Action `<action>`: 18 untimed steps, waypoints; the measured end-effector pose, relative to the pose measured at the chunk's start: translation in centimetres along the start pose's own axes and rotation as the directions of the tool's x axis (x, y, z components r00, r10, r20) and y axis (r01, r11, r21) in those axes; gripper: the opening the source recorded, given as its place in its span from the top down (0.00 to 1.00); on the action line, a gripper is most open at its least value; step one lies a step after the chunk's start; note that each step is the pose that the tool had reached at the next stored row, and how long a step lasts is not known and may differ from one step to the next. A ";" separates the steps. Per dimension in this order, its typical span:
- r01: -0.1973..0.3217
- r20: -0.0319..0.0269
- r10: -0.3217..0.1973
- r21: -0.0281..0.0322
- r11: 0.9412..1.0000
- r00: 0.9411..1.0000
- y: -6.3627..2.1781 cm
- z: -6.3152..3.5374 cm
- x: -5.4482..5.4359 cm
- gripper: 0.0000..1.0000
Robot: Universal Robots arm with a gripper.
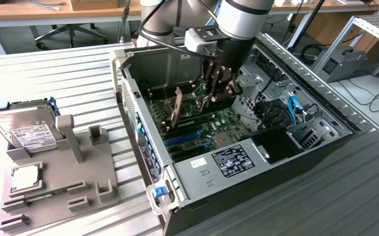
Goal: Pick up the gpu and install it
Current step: 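Insert the gpu into the slot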
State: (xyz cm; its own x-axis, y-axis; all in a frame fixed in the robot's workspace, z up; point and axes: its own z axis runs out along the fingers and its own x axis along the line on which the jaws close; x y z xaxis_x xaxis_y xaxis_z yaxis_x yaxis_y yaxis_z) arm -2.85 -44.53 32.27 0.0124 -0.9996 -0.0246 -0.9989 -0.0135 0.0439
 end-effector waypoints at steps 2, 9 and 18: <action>0.000 0.000 0.000 0.000 1.000 1.000 0.04 0.03 0.0 0.74; 0.000 0.000 0.000 0.000 1.000 1.000 0.11 0.14 0.1 0.74; 0.000 0.000 0.000 0.000 1.000 1.000 0.23 0.30 0.1 0.74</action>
State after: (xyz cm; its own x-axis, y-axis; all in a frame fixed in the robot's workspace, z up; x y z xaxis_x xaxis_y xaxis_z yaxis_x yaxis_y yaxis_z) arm -3.09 -44.67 31.97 0.0124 -0.9996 -0.0247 -0.9989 -0.0135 0.0439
